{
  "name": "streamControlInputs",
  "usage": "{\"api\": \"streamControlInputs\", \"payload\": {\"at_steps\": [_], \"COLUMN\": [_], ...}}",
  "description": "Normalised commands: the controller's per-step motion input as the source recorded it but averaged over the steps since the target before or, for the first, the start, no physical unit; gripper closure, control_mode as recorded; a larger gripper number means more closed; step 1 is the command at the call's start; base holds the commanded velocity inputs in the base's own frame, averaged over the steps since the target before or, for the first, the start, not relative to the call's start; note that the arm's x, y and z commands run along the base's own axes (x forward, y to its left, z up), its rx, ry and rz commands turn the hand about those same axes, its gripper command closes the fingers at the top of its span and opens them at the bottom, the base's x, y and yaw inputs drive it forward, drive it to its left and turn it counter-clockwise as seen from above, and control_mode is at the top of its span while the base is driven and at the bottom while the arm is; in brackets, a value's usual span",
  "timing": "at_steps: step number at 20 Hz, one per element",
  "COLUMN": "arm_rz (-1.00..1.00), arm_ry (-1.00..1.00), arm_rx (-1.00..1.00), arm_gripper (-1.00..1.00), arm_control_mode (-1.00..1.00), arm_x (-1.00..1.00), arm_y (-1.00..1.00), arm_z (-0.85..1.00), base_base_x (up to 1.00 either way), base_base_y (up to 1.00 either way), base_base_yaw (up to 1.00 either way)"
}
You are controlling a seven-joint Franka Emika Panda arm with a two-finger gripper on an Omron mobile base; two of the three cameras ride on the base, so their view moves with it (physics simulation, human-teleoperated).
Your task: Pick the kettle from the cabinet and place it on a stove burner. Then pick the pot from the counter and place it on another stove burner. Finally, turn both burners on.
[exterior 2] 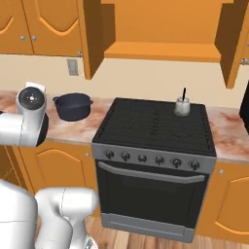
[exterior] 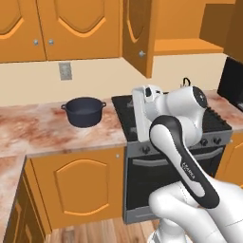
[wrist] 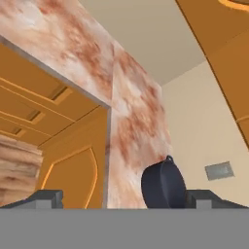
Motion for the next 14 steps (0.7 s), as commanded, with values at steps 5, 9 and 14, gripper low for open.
{"api": "streamControlInputs", "payload": {"at_steps": [5, 9, 14], "arm_rz": [0.00, 0.00, 0.00], "arm_ry": [0.00, 0.00, 0.00], "arm_rx": [0.00, 0.00, 0.00], "arm_gripper": [-1.00, -1.00, -1.00], "arm_control_mode": [1.00, 1.00, 1.00], "arm_x": [0.00, 0.00, 0.00], "arm_y": [0.00, 0.00, 0.00], "arm_z": [0.00, 0.00, 0.00], "base_base_x": [0.09, 0.31, 0.39], "base_base_y": [0.71, 0.61, 0.38], "base_base_yaw": [-0.02, -0.01, 0.00]}}
